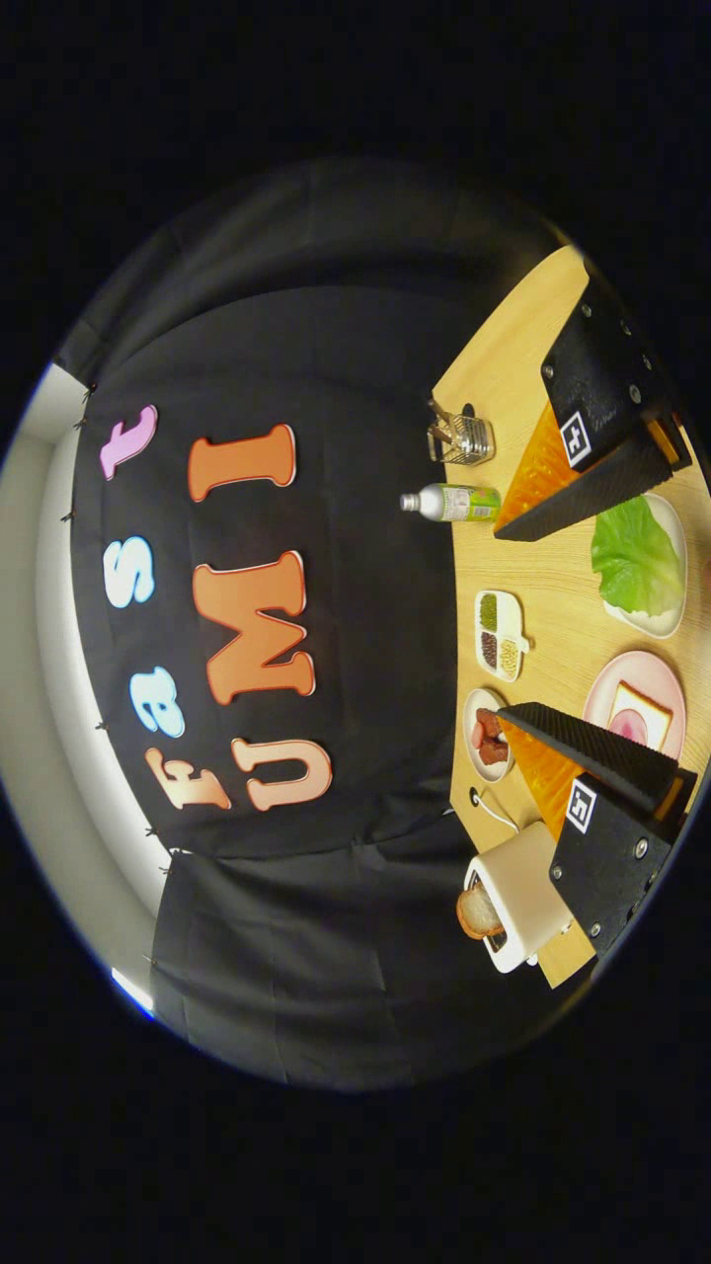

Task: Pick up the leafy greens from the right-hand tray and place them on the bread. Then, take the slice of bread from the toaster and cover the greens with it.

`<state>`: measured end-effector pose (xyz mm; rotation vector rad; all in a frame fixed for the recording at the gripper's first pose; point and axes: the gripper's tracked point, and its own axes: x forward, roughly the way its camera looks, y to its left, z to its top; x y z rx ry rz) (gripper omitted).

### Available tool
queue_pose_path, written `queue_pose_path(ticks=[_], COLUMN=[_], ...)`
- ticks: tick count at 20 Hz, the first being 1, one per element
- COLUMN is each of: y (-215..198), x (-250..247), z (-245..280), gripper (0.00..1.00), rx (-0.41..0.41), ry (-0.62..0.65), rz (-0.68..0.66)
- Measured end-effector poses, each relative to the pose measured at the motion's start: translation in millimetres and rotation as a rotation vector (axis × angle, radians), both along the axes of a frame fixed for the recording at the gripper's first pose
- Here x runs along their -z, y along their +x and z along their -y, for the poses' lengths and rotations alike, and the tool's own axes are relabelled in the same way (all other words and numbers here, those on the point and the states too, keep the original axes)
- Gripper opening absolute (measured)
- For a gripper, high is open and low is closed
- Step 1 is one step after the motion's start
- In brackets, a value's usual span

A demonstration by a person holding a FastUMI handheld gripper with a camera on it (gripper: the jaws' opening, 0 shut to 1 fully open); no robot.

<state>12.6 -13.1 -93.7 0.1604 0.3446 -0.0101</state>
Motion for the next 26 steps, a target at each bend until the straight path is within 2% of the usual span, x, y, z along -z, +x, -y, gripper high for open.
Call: queue_pose_path(ticks=[4, 9, 13, 17, 26], y=[-1, -5, -6, -8, -26], x=[33, 74, 96, 121, 173], z=[5, 1, 9, 12, 12], gripper=[0.98, 0.99, 0.99, 0.99, 0.98], rx=[0.011, 0.014, 0.039, 0.072, 0.083], ry=[-0.007, 0.088, 0.062, 0.087, 0.072], rz=[-0.114, -0.270, -0.352, -0.433, -0.627])
